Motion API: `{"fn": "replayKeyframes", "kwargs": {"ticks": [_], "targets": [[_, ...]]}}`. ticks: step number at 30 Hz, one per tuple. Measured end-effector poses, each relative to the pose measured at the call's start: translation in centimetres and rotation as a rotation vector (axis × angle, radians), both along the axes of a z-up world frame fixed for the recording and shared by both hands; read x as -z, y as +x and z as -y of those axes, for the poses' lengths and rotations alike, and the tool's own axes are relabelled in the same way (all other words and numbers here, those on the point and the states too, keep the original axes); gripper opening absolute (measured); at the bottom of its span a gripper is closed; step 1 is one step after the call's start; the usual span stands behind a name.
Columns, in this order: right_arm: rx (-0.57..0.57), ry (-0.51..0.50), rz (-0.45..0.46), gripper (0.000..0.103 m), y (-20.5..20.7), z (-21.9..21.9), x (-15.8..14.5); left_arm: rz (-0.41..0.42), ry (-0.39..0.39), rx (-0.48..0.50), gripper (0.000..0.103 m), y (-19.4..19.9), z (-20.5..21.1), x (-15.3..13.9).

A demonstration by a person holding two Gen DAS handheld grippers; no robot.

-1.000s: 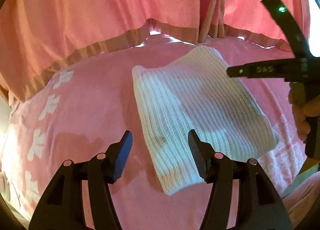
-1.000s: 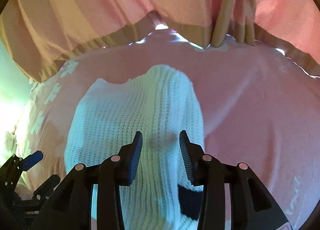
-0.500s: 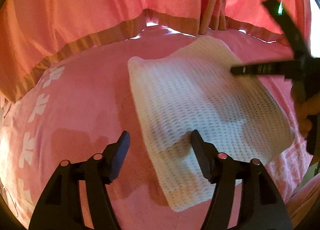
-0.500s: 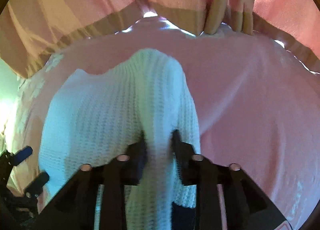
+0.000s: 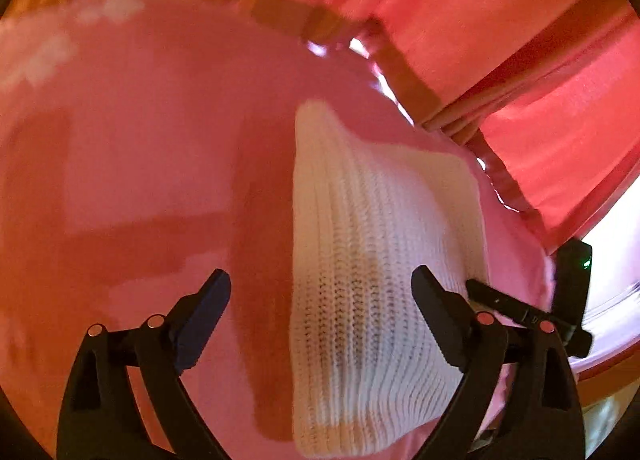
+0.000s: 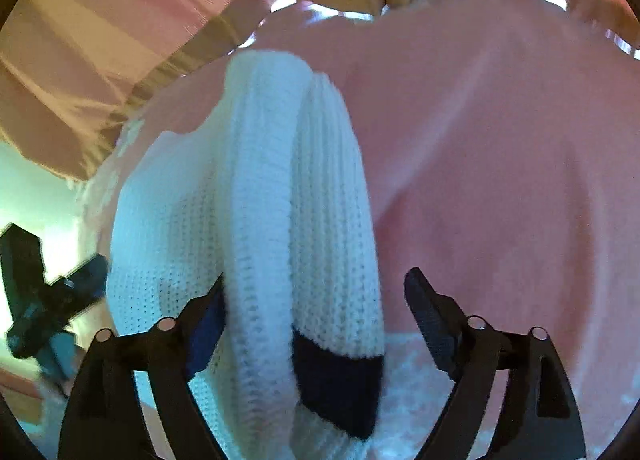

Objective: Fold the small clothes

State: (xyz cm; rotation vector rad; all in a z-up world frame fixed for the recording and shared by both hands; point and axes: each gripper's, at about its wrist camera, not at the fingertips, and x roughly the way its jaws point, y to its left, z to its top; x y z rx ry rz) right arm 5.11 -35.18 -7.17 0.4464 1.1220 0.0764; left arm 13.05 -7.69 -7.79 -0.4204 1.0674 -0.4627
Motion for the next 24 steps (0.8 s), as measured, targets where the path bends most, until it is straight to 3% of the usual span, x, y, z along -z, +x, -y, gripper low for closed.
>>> {"fn": "replayKeyframes", "kwargs": {"ticks": [4, 5, 6, 9, 11, 13, 17, 19, 22, 24], "targets": [[0.002, 0.132, -0.01, 0.081, 0.4, 0.3, 1.7, -0.021, 0.006, 0.038, 0.089, 0.3, 1.9, 1.5], [-0.004, 0.168, -0.003, 0.065, 0.5, 0.2, 1.8, -0.011, 0.008, 0.047, 0.089, 0.3, 2.3, 1.6], [-0.008, 0.198, 0.004, 0.059, 0.5, 0.1, 1.8, -0.009, 0.001, 0.071, 0.089, 0.4, 3.0, 1.8], [-0.018, 0.157, 0.041, 0.039, 0.1, -0.6, 0.3, -0.034, -0.028, 0.099, 0.071, 0.8, 4.0, 2.1], [-0.023, 0.123, 0.082, 0.035, -0.5, -0.8, -1.4, -0.001, -0.002, 0.11, 0.055, 0.5, 4.8, 0.9], [-0.013, 0.139, 0.132, 0.033, -1.4, -0.4, -3.3, 0.028, 0.029, 0.123, 0.048, 0.0, 5.5, -0.7], [0.014, 0.114, 0.244, 0.033, -4.3, 1.5, -7.8, 0.095, 0.004, 0.183, 0.046, -1.7, 7.3, -4.6], [0.045, 0.112, 0.267, 0.033, -5.6, 3.1, -8.5, 0.131, -0.004, 0.211, 0.046, -2.4, 8.7, -6.0], [0.101, 0.096, 0.221, 0.034, -6.2, 5.5, -7.2, 0.145, -0.006, 0.238, 0.049, -2.6, 10.6, -6.2], [0.119, 0.046, 0.126, 0.036, -5.6, 6.6, -4.6, 0.118, 0.013, 0.245, 0.051, -2.3, 12.2, -4.6]]}}
